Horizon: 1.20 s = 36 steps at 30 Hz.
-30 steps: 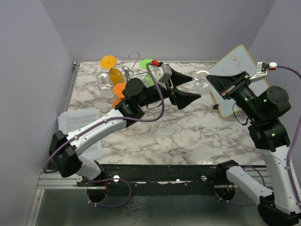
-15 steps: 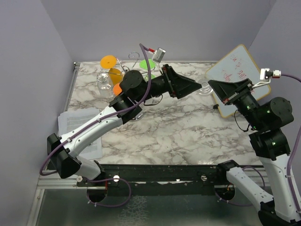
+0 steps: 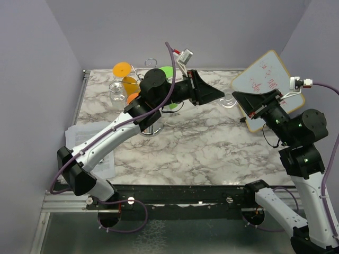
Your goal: Place the wine glass upside down on the wine glass rack
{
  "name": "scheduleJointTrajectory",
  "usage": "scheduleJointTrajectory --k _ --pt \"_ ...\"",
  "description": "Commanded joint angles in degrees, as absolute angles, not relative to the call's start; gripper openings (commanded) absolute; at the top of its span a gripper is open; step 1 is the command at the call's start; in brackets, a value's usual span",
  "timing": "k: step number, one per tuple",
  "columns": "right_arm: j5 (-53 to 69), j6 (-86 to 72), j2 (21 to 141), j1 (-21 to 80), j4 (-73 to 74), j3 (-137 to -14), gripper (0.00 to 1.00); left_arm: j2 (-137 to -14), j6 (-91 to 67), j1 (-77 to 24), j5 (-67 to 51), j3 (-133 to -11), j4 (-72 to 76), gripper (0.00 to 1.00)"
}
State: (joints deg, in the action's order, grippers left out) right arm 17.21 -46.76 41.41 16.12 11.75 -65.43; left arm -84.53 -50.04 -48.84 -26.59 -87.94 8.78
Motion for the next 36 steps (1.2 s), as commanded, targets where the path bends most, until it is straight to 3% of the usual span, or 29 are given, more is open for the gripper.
scheduleJointTrajectory --k 1,5,10,15,17,20,23,29,36 --pt "19.5 -44.12 42.23 16.27 7.62 -64.8 0.01 -85.69 -49.78 -47.32 -34.53 -90.77 7.7 0.22" --pt "19.97 -43.28 43.15 16.27 6.26 -64.69 0.01 -87.25 -50.0 -46.05 -36.63 -92.7 7.46 0.11" --pt "20.54 -42.26 44.13 16.31 4.35 -64.51 0.01 -89.9 -50.36 -45.15 -39.72 -95.25 8.2 0.1" --pt "20.41 -41.88 45.71 16.26 4.36 -65.09 0.01 -92.66 -51.38 -43.99 -43.06 -98.65 9.39 0.0" --pt "19.57 -41.99 46.53 16.26 5.56 -65.92 0.11 -93.78 -51.49 -43.23 -44.05 -100.69 9.4 0.0" --pt "16.7 -42.34 47.52 16.3 7.85 -67.21 0.44 -95.05 -52.26 -41.73 -43.69 -103.23 9.53 0.0" --pt "14.28 -42.49 47.6 16.26 8.11 -67.69 0.59 -96.37 -54.01 -40.16 -43.38 -105.25 10.06 0.0" --pt "11.0 -43.23 47.15 16.28 8.85 -67.64 0.7 -98.47 -57.01 -36.27 -41.72 -109.0 9.85 0.0" --pt "7.88 -43.67 44.15 16.27 9.88 -65.71 0.71 -100.65 -58.86 -29.29 -37.12 -113.79 5.9 0.0"
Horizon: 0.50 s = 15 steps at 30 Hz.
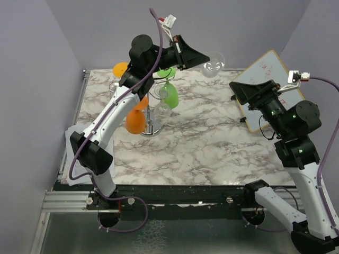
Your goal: Place the wine glass upside down on the wine glass rack
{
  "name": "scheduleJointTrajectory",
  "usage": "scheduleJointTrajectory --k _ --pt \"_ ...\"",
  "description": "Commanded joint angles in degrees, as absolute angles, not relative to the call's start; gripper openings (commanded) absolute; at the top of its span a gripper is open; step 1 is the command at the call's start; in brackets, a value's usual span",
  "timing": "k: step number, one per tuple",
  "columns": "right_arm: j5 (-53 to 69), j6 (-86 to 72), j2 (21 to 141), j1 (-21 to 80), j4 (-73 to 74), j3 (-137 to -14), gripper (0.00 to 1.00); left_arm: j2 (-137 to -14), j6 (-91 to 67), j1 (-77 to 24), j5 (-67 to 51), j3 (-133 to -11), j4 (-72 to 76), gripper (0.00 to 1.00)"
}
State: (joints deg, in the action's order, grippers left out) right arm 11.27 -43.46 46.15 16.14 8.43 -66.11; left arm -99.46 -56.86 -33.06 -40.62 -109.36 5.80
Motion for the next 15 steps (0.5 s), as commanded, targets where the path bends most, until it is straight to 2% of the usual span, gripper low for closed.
scheduleJointTrajectory --k 1,6,15 --pt "7.89 -43.68 43.9 16.26 10.04 -65.56 0.71 -101.58 -59.66 -27.9 -37.46 -115.06 5.38 0.0" --pt "7.72 -43.77 43.17 16.27 11.29 -65.01 0.71 -105.21 -65.11 -21.52 -39.17 -118.1 7.74 0.0" --pt "7.97 -44.2 42.89 16.26 11.74 -64.27 0.7 -110.41 -65.92 -14.28 -38.94 -125.43 2.79 0.0"
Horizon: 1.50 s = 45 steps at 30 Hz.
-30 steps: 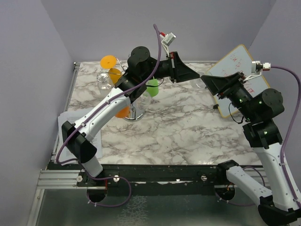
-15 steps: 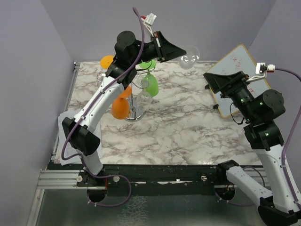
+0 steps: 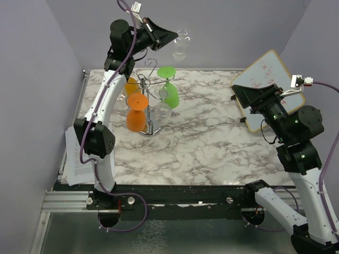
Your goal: Place the wine glass upside down on the wine glass rack
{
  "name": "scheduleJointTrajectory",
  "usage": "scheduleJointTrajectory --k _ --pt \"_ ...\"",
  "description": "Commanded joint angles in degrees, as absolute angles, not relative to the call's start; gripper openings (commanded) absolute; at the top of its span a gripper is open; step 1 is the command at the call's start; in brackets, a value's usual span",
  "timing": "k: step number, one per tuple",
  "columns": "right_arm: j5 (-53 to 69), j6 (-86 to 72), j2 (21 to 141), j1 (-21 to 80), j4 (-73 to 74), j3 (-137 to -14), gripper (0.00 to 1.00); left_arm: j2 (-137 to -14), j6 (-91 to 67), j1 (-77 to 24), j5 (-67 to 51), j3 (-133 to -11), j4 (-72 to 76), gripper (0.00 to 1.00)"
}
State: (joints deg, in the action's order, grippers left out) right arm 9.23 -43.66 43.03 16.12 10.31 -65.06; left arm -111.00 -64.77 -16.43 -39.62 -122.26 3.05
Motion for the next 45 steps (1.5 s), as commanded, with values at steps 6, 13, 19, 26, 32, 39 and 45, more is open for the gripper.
scheduleJointTrajectory --k 6,13,19,26,32,39,45 --pt "7.67 -44.37 42.8 16.26 12.16 -64.25 0.7 -107.77 -66.29 -9.4 -36.06 -120.82 1.93 0.0" --pt "7.38 -44.95 42.72 16.3 12.67 -63.73 0.7 -103.63 -69.44 -4.93 -35.4 -112.7 4.15 0.0" --pt "6.55 -45.26 42.23 16.26 13.26 -63.96 0.7 -98.32 -72.38 -2.02 -35.6 -104.1 9.93 0.0" --pt "6.07 -45.48 41.86 16.26 13.77 -64.04 0.7 -94.29 -72.19 -0.72 -34.44 -97.55 10.31 0.0" --pt "5.31 -46.25 41.57 16.26 14.06 -63.79 0.7 -91.41 -70.31 -0.54 -33.15 -94.15 9.02 0.0" --pt "5.36 -46.45 41.19 16.26 14.15 -64.0 0.69 -90.61 -69.27 -0.53 -33.26 -93.44 7.02 0.0" --pt "5.19 -46.58 40.83 16.26 14.6 -63.74 0.69 -89.8 -69.3 -0.53 -32.4 -92.29 4.07 0.0"
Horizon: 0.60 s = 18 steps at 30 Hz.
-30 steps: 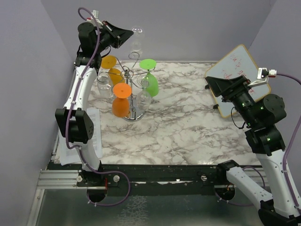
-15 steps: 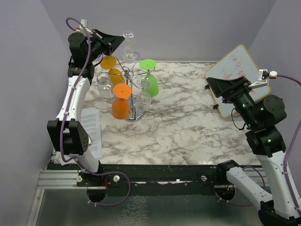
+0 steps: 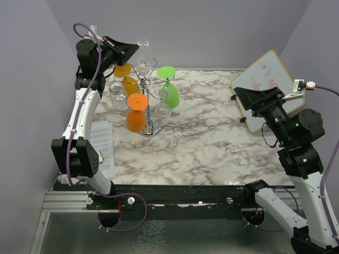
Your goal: Place the wine glass upside down on the wine glass rack
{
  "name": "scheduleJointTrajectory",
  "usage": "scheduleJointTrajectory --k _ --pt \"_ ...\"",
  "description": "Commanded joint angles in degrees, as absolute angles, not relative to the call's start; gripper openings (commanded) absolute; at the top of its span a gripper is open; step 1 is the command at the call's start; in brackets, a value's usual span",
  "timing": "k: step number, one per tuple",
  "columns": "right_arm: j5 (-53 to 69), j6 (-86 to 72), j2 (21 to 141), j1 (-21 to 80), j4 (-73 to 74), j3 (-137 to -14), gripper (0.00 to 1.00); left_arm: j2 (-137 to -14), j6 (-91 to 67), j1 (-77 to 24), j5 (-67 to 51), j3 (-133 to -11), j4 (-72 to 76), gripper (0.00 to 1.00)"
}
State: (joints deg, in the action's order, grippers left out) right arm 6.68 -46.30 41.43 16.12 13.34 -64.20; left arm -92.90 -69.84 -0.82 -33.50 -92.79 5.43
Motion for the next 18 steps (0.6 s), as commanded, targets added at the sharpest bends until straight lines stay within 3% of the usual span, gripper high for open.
scheduleJointTrajectory --k 1,18 --pt "5.19 -46.63 40.79 16.26 14.59 -63.8 0.69 -89.68 -68.74 0.66 -31.88 -92.41 3.16 0.0" --pt "5.35 -47.01 40.86 16.26 14.71 -63.47 0.69 -87.57 -73.3 1.58 -36.95 -86.63 6.63 0.0"
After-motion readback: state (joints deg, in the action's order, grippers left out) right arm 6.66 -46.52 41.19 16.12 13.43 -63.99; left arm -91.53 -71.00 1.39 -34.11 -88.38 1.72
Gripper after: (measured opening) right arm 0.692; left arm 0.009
